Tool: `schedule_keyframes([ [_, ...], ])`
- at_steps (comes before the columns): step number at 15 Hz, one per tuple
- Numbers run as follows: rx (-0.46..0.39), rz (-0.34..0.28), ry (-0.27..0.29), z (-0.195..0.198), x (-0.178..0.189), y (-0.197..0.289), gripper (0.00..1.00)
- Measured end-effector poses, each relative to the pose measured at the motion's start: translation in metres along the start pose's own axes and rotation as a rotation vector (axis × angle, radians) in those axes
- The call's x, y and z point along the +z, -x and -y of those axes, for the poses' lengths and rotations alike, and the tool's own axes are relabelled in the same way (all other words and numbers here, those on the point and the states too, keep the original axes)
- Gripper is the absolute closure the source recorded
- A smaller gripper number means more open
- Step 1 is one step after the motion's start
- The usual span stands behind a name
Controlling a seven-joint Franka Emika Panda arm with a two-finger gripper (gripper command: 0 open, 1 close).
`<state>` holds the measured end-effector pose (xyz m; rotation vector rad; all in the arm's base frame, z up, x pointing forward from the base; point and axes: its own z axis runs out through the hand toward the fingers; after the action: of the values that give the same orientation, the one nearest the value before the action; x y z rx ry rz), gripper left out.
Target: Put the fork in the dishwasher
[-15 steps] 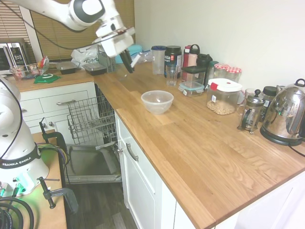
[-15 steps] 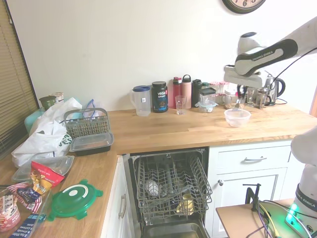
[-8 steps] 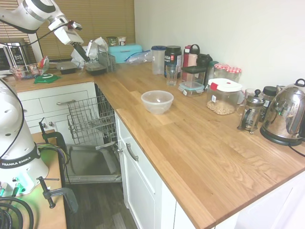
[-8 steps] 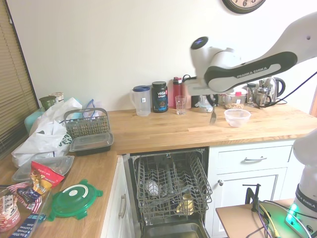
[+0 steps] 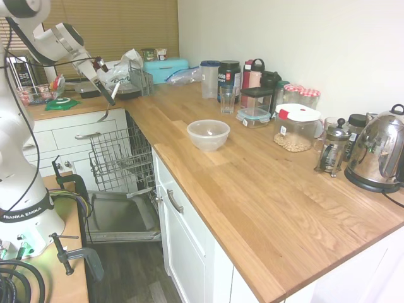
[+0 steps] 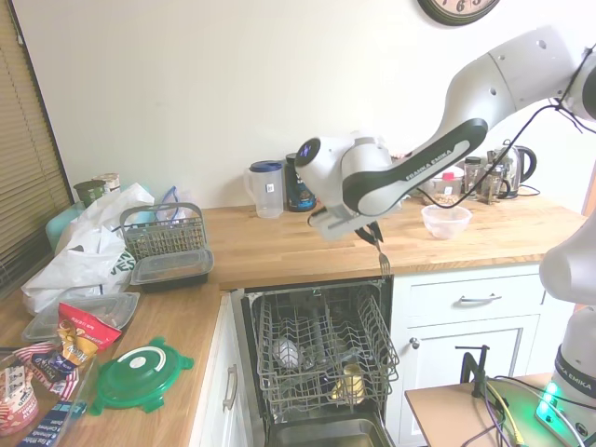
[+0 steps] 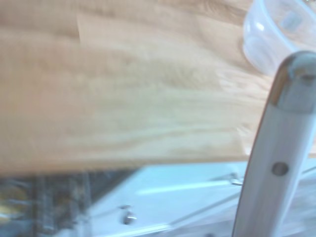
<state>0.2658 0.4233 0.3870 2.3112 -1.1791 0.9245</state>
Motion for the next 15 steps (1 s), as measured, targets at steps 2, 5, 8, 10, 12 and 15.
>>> schedule_keyframes([
  [2, -0.051, -0.038, 0.015, 0.004, 0.025, 0.030, 1.00],
  [5, -0.099, -0.060, 0.013, 0.035, 0.045, 0.085, 1.00],
  [8, -0.127, -0.067, 0.018, 0.068, 0.055, 0.156, 1.00],
  [10, -0.138, -0.079, 0.023, 0.089, 0.056, 0.186, 1.00],
  [12, -0.162, -0.063, 0.052, 0.112, 0.055, 0.194, 1.00],
  [15, -0.203, 0.003, 0.142, 0.147, 0.062, 0.190, 1.00],
])
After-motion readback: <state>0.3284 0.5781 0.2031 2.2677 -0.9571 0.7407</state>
